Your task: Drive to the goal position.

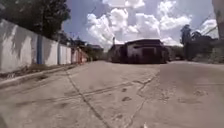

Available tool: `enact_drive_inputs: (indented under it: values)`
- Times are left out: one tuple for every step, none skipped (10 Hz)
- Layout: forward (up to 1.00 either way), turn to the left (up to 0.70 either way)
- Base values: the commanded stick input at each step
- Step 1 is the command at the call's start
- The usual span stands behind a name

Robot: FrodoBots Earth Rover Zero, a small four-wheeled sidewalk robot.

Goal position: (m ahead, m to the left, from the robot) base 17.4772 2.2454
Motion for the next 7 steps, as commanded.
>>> enact_drive_inputs:
  values:
    - [0.85, 0.00]
    - [0.85, 0.00]
    - [0.85, 0.00]
    - [0.85, 0.00]
    - [0.85, 0.00]
    - [0.85, 0.00]
    - [0.85, 0.02]
